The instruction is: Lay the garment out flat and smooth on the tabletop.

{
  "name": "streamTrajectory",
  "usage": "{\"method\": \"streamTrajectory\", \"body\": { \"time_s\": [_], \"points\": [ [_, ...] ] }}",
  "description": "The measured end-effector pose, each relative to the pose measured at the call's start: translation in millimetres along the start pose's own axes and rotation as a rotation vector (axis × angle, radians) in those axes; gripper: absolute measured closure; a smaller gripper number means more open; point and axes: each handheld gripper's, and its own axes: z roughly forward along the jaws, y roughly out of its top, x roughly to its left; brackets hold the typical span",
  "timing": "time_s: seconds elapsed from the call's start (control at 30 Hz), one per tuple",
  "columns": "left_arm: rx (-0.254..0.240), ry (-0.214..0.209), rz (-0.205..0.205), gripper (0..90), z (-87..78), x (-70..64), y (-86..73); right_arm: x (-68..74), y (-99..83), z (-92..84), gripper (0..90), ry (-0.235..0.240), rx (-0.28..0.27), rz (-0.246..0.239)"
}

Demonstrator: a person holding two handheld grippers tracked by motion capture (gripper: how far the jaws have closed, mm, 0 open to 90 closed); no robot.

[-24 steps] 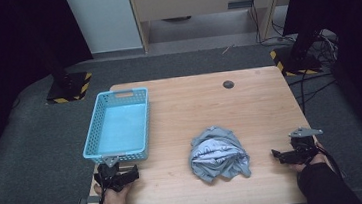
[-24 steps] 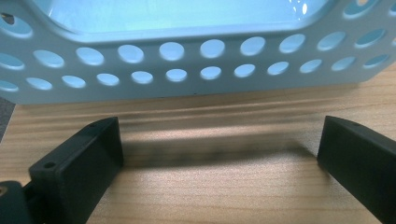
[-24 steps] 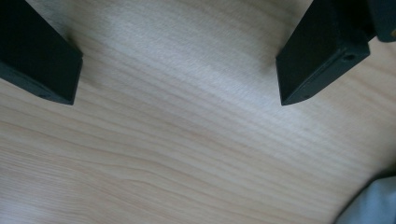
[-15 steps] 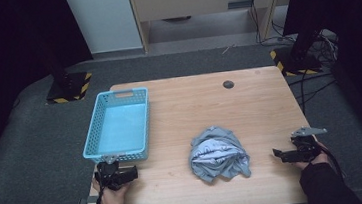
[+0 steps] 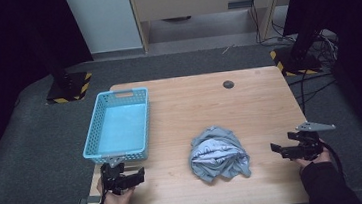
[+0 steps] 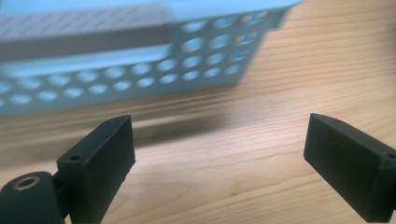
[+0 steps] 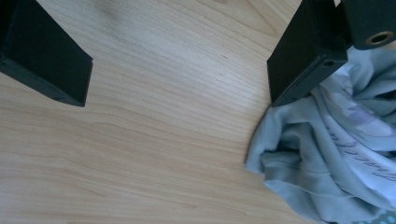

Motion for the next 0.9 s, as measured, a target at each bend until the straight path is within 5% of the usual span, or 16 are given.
{"method": "streamTrajectory", "body": {
  "time_s": [0.23, 0.53, 0.9],
  "points": [
    [-0.105, -0.071, 0.060, 8.8, -15.9, -25.7, 15.9, 10.0, 14.5, -1.9, 9.3, 0.040, -0.021, -0.032],
    [-0.130, -0.156, 0.102, 11.0, -9.8, -45.8, 34.4, 21.5, 31.6, 2.2, 16.1, 0.093, -0.064, -0.046],
    [-0.159, -0.178, 0.141, 13.8, 6.6, -65.3, 63.0, 25.9, 44.1, 16.1, 25.5, 0.141, -0.064, -0.011]
  ]
}}
